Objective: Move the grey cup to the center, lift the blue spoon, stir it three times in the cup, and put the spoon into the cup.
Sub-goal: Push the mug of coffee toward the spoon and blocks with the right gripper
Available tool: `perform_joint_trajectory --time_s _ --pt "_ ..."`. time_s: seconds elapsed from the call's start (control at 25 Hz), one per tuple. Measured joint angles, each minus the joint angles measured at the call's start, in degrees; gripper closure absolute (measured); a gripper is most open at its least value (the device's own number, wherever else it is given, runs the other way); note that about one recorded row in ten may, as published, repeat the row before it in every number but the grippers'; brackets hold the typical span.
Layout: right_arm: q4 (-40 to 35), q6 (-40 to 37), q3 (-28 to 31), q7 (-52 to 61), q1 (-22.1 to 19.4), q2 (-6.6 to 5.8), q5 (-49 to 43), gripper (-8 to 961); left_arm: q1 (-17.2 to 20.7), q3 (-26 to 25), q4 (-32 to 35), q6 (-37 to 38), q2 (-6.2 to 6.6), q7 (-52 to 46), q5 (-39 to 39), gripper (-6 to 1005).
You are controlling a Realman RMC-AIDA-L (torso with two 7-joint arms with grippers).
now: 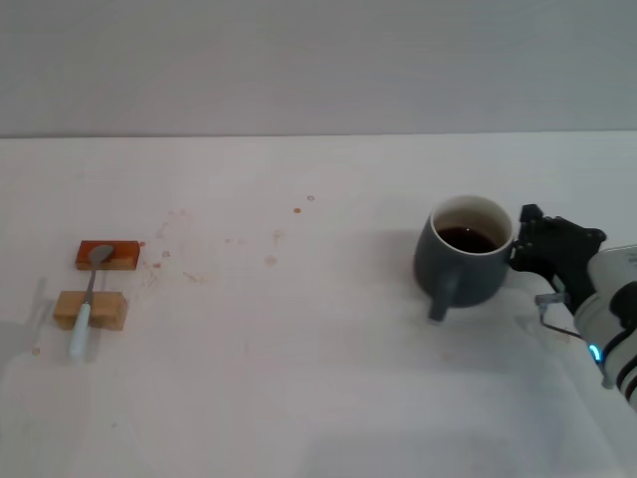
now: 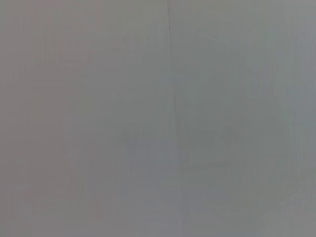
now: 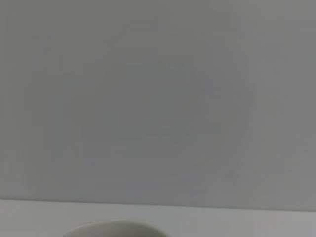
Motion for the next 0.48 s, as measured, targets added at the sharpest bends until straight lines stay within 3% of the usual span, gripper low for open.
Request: perform_joint_trajectory --time_s 0.48 --pt "4.32 3.52 0.01 0.18 1.48 0.11 -5.39 955 -0.16 0.0 0.01 0.15 0.0 0.0 0.0 200"
